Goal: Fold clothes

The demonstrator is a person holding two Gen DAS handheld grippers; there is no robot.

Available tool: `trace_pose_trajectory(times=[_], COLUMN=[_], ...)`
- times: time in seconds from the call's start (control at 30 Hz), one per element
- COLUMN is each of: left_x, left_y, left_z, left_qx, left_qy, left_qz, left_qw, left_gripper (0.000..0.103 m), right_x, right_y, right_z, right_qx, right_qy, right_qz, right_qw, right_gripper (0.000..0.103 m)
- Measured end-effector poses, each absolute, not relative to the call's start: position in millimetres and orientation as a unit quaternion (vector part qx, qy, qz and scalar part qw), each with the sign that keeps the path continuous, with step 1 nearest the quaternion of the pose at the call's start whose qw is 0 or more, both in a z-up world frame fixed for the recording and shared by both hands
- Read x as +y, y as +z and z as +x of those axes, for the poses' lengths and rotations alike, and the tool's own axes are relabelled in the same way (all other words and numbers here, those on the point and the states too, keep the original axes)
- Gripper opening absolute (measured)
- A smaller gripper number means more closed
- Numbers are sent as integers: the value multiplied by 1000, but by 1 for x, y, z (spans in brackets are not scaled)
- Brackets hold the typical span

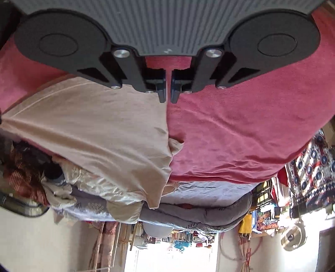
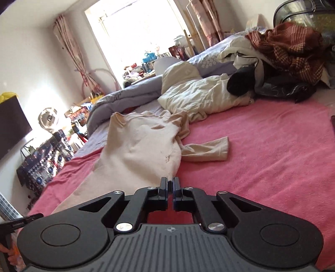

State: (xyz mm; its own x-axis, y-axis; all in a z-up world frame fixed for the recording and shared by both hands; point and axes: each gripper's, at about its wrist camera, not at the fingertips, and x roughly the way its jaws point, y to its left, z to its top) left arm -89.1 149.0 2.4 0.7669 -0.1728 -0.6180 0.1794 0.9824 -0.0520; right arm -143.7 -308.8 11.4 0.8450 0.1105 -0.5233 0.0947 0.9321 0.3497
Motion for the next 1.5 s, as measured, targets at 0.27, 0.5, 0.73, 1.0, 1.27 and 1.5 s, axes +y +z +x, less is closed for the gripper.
trace_pose_trajectory(times=[0.27, 0.5, 0.73, 1.0, 1.27, 1.5], left_x=[125, 92, 83, 83, 85, 76], left_y=[-37, -35, -37, -40, -45, -38], left_z=[-97, -96, -96, -94, -92, -96], left_qx=[374, 350, 344, 335, 338, 319], left_qy=[-92, -116, -119, -119, -120, -142], left_qz=[91, 148, 166, 181, 180, 188], left_qw=[918, 918, 916, 917, 916, 918], left_gripper=[18, 44, 50, 50, 51, 57], right_x=[-259, -195, -144, -139, -145, -150], right_y=[-53, -70, -86, -93, -99, -91], right_z=[-168, -155, -137, -119, -121, -99], right_qx=[300, 212, 177, 189, 192, 192], right_qy=[-71, -6, 67, 43, 56, 39], right_qz=[-187, -365, -443, -460, -490, -484], right_qw=[933, 906, 876, 867, 848, 853], right_gripper=[23, 52, 61, 65, 68, 54])
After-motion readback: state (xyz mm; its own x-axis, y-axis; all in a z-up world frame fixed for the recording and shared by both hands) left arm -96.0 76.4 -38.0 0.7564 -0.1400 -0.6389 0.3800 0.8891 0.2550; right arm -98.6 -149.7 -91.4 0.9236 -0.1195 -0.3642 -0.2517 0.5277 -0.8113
